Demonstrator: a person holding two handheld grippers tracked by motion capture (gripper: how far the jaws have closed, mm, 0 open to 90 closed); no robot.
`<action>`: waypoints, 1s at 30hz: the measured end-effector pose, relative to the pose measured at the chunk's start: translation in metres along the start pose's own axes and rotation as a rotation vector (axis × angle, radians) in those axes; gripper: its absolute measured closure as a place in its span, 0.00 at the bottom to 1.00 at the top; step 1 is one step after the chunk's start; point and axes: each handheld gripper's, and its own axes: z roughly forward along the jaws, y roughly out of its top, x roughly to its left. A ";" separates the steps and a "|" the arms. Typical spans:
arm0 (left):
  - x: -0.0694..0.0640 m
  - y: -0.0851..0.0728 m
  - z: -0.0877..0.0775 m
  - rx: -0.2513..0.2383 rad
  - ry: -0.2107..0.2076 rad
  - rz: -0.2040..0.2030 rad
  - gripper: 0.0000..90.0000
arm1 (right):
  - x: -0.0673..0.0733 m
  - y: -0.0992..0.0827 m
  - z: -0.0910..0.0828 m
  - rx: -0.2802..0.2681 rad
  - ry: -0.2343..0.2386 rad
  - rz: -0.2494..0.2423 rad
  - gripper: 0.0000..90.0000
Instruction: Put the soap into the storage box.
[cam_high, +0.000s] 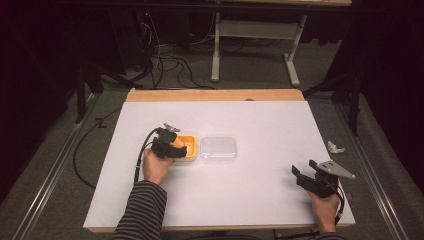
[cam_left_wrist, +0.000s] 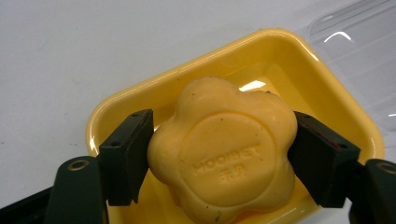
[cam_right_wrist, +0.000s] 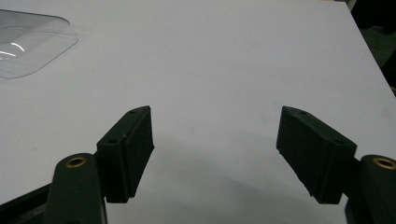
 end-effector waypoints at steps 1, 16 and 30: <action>0.000 0.000 0.000 0.001 -0.001 0.003 0.30 | 0.000 0.000 0.000 0.000 0.000 0.003 0.31; 0.002 0.001 -0.008 -0.058 -0.004 -0.007 0.26 | 0.000 0.000 0.000 0.001 -0.003 -0.008 0.31; 0.004 -0.004 -0.037 -0.159 -0.020 -0.003 0.26 | 0.000 0.000 0.000 0.002 -0.002 -0.006 0.31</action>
